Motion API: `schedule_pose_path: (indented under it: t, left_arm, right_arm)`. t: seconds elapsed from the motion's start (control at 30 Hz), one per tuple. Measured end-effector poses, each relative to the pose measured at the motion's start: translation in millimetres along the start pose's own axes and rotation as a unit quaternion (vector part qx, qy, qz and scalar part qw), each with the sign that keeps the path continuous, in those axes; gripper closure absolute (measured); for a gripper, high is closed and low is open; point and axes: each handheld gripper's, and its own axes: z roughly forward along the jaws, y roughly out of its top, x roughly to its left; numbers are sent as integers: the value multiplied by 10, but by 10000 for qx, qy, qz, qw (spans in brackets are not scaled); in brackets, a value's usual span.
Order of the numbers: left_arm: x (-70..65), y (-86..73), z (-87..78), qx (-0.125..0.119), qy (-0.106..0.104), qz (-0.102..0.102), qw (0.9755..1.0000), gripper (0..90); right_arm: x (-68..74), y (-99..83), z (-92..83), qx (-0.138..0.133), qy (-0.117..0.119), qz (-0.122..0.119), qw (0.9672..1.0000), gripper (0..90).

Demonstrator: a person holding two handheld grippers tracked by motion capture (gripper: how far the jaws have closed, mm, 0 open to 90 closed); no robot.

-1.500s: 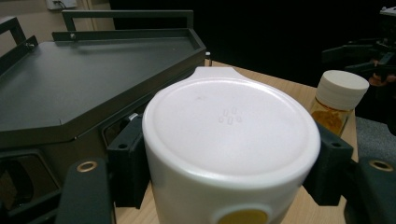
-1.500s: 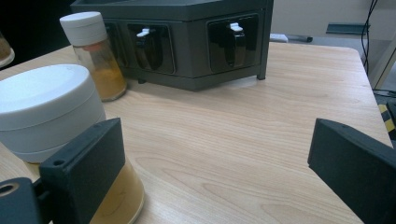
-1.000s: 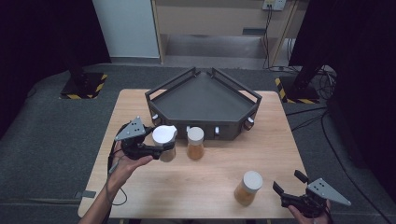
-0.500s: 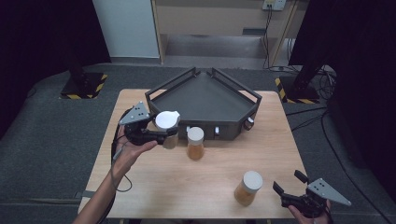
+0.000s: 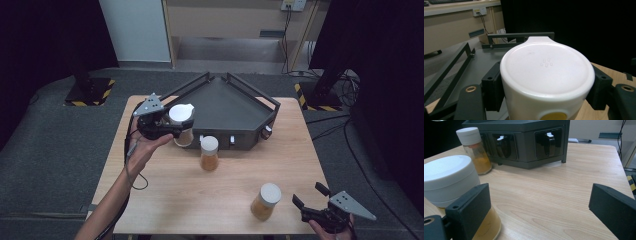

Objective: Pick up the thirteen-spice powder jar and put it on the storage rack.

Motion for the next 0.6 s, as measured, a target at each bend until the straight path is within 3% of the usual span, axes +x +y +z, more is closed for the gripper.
schedule_pose_path:
  t: [0.6]
  left_arm:
    - [180, 134, 291, -83, 427, -277, 9987, 295]
  right_arm:
    - [-9, -7, -2, -11, 8, 15, 10000, 40]
